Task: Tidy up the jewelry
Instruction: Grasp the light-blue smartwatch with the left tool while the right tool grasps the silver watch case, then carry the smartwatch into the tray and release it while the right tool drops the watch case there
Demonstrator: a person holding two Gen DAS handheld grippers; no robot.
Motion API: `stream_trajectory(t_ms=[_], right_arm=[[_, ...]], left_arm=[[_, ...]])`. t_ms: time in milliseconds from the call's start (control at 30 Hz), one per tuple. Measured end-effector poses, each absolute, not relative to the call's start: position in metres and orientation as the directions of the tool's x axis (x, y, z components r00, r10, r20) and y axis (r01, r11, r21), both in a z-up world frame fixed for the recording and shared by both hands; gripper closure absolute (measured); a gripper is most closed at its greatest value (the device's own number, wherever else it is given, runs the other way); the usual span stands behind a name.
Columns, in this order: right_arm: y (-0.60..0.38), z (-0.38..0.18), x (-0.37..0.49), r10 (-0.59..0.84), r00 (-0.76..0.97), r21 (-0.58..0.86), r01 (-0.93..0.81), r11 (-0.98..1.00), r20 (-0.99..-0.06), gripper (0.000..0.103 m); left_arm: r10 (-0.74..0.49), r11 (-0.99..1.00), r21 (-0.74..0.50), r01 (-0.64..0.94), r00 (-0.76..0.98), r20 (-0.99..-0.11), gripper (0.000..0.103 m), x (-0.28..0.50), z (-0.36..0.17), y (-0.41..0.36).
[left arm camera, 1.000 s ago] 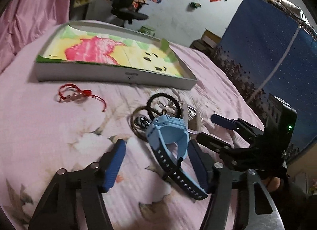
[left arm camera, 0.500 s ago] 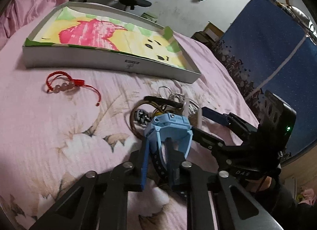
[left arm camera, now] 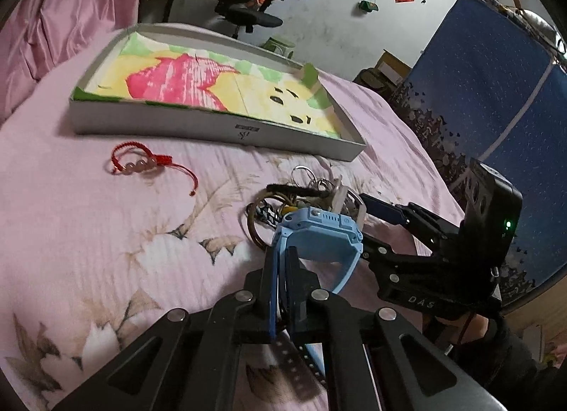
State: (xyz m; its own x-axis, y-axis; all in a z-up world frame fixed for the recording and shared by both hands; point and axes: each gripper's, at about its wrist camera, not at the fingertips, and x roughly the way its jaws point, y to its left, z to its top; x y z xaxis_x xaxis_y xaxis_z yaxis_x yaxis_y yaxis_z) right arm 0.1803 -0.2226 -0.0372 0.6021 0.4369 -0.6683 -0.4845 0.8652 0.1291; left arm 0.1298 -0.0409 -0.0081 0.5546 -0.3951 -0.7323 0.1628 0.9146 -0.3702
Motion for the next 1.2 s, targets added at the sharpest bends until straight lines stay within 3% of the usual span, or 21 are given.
stream_trajectory(t_ms=[400,633,967,1200], right_arm=[[-0.246,-0.012,0.156,0.434,0.703,0.136,-0.439,0.888,-0.564,0.044],[-0.257,0.003,0.168,0.47,0.746,0.228,-0.412,0.882,-0.473,0.044],[-0.25,0.01,0.237,0.364,0.812,0.207,-0.301,0.931,-0.456,0.044],[-0.243,0.0,0.27,0.322,0.808,0.194,-0.258,0.946,-0.494,0.044]], left_arm=[[-0.367,0.921,-0.355,0.161,0.663,-0.652,0.099,0.124,0.03,-0.037],[-0.311,0.928,-0.359,0.096,0.731,-0.608,0.099,0.15,0.044,-0.026],[-0.228,0.93,-0.369,-0.008,0.773,-0.592,0.099,0.226,0.041,-0.009],[-0.189,0.938,-0.341,-0.063,0.733,-0.654,0.099,0.267,0.022,-0.013]])
